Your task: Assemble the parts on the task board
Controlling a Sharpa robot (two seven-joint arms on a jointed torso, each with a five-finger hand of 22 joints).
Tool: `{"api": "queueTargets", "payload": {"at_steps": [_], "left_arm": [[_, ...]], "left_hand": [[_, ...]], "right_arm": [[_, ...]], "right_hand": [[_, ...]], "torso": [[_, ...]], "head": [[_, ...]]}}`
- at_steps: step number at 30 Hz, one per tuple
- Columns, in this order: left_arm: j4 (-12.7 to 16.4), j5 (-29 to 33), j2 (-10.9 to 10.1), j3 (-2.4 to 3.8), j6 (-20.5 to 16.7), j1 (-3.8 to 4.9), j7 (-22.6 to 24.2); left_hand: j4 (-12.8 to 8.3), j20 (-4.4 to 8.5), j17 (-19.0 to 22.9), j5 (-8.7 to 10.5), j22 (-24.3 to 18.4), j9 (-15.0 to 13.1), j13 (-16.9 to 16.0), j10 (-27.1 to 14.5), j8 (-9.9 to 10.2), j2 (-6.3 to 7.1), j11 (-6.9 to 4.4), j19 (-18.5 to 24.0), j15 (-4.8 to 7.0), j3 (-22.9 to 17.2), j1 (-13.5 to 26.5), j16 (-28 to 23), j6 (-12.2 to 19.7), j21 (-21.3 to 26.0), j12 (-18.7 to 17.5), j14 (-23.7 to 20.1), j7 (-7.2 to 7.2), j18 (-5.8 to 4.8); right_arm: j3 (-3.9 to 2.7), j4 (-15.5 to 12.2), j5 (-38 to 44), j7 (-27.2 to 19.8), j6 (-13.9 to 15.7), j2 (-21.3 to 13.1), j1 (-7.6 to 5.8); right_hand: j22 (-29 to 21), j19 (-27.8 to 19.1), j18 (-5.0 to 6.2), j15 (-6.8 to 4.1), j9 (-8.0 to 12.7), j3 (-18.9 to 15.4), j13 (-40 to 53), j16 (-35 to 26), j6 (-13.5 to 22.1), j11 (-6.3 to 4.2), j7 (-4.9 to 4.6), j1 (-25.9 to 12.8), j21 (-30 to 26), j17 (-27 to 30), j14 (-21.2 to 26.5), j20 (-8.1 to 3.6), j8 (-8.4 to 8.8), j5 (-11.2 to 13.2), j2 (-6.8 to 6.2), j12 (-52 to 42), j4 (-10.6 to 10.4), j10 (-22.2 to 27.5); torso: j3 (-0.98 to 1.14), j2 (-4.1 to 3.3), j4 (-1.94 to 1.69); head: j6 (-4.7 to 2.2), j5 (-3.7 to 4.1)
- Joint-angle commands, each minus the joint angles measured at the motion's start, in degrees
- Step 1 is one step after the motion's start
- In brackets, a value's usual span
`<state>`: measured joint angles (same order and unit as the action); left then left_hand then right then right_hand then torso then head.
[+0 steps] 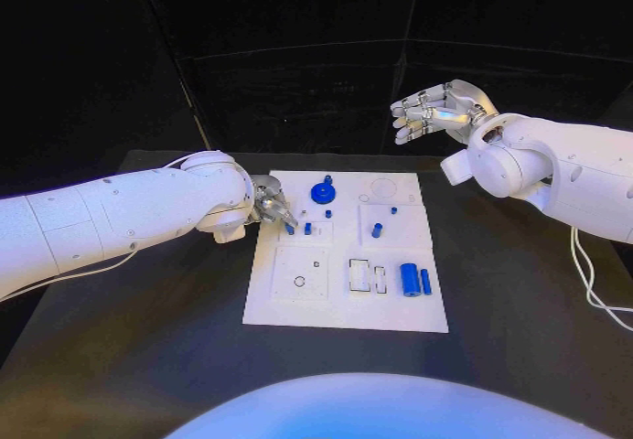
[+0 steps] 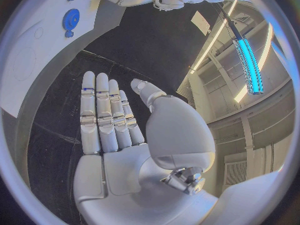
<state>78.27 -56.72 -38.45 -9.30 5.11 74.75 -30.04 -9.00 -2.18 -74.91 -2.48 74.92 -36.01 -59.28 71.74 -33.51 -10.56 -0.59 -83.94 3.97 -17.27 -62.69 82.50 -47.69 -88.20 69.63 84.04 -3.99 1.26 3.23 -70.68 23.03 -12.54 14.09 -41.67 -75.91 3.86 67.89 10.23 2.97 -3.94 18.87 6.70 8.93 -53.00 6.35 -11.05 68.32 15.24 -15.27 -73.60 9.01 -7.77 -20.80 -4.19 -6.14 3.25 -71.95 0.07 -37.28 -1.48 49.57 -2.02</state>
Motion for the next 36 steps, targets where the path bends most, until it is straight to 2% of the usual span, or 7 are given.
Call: {"api": "queueTargets", "payload": {"at_steps": [1,19,29,36], "left_arm": [[0.1,-0.6,0.0,-0.01,1.8,0.05,-0.5],[-0.6,-0.6,0.5,-0.08,2.3,0.04,-0.8],[-1.4,-0.9,1.1,-0.66,2.5,0.02,-1.2],[-1.4,-2.0,1.2,-0.83,3.0,0.00,-1.3]], "left_hand": [[-3.7,0.48,-8.4,-0.20,12.6,-0.1,0.1,0.1,-0.3,-0.72,-0.10,-5.0,0.49,-3.9,-0.1,-0.2,0.0,-0.1,0.0,4.3,0.31,-0.63],[-3.8,0.48,-8.4,-0.20,12.7,-0.1,0.1,0.1,-0.3,-0.60,-0.09,-5.0,0.49,-4.2,0.0,-0.2,0.0,-0.1,-0.1,4.3,0.31,-0.64],[-3.8,0.48,-8.4,-0.20,12.7,-0.1,0.1,0.1,-0.3,-0.60,-0.09,-5.0,0.49,-4.2,0.0,-0.2,0.0,-0.1,-0.1,4.3,0.31,-0.64],[-3.8,0.47,-8.4,-0.20,12.7,-0.2,0.3,0.0,-0.4,-0.48,-0.09,-5.0,0.49,-4.6,0.1,-0.2,0.0,-0.1,-0.2,4.3,0.31,-0.63]], "right_arm": [[-0.04,0.0,0.1,-0.5,-0.6,0.1,-0.11],[-0.04,0.0,0.1,-0.5,-0.6,0.1,-0.10],[-0.04,0.0,0.1,-0.5,-0.6,0.1,-0.10],[-0.04,0.0,0.1,-0.5,-0.6,0.0,-0.10]], "right_hand": [[-0.1,0.4,0.28,0.22,0.0,-0.1,-0.1,-0.4,0.4,0.17,-0.08,0.1,-0.2,-0.1,-0.1,0.07,-0.18,-0.2,0.24,0.4,-0.4,0.0],[-0.1,0.5,0.29,0.20,0.0,0.0,-0.1,-0.4,0.4,0.15,-0.06,0.2,-0.3,-0.1,-0.1,0.06,-0.21,-0.2,0.29,0.4,-0.4,-0.1],[-0.1,0.5,0.29,0.20,0.0,0.0,-0.1,-0.4,0.4,0.15,-0.06,0.2,-0.3,-0.1,-0.1,0.06,-0.21,-0.2,0.29,0.4,-0.4,-0.1],[-0.1,0.5,0.29,0.20,0.0,0.0,-0.1,-0.4,0.4,0.15,-0.06,0.2,-0.3,-0.1,-0.1,0.06,-0.21,-0.2,0.29,0.4,-0.4,-0.1]], "torso": [[0.01,0.01,0.01],[0.01,0.02,0.04],[0.03,0.01,0.03],[0.01,0.02,0.01]], "head": [[0.11,0.05],[0.15,-0.02],[0.26,0.07],[0.36,0.09]]}}
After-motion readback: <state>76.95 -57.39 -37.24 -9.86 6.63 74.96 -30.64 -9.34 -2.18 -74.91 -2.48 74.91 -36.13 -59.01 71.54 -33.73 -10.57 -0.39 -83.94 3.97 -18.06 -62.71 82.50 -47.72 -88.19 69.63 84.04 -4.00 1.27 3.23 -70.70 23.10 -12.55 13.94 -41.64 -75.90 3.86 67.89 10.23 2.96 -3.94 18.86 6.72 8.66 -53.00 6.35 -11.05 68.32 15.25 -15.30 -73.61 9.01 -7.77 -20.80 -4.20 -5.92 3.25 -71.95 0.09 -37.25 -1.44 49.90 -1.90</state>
